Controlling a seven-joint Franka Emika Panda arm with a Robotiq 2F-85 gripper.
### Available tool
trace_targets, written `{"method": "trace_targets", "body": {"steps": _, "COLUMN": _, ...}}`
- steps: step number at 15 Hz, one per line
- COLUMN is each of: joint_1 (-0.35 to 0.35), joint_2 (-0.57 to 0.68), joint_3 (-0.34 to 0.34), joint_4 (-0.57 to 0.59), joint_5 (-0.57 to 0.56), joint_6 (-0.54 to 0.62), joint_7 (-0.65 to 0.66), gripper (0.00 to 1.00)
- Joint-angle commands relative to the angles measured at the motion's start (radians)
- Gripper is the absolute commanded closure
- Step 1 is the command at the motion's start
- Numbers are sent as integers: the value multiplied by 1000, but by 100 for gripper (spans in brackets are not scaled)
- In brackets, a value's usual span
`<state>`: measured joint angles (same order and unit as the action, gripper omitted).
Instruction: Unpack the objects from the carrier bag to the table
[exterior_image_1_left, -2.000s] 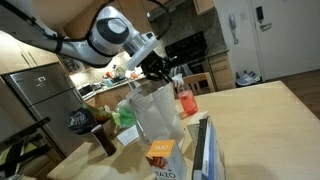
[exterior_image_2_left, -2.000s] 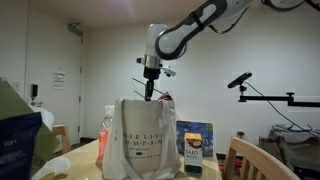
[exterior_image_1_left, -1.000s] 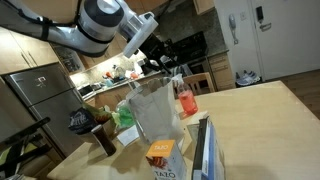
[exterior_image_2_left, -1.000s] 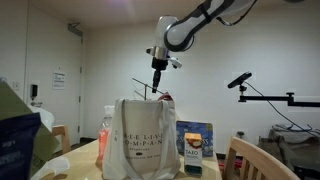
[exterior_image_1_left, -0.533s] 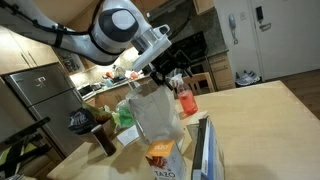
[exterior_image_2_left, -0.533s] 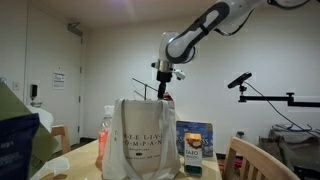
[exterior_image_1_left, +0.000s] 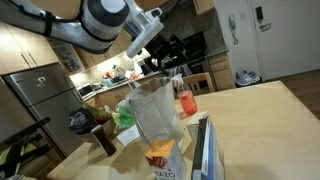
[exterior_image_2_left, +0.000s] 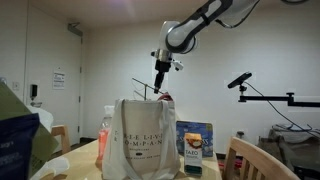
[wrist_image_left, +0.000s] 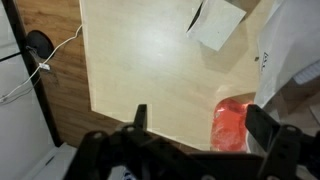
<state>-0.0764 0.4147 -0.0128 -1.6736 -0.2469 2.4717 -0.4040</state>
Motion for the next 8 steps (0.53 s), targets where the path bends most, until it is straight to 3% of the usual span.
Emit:
{"method": "trace_targets", "body": {"steps": 1, "joint_1": 14, "joint_2": -44, "joint_3": 12, "joint_4": -1, "joint_5": 8, "joint_6": 21, "joint_7": 14, "gripper": 0}}
{"method": "trace_targets", "body": {"steps": 8, "joint_1": 12, "joint_2": 41, "joint_3": 77, "joint_4": 30, "joint_5": 82, "joint_6": 30, "joint_7": -34, "gripper": 0}}
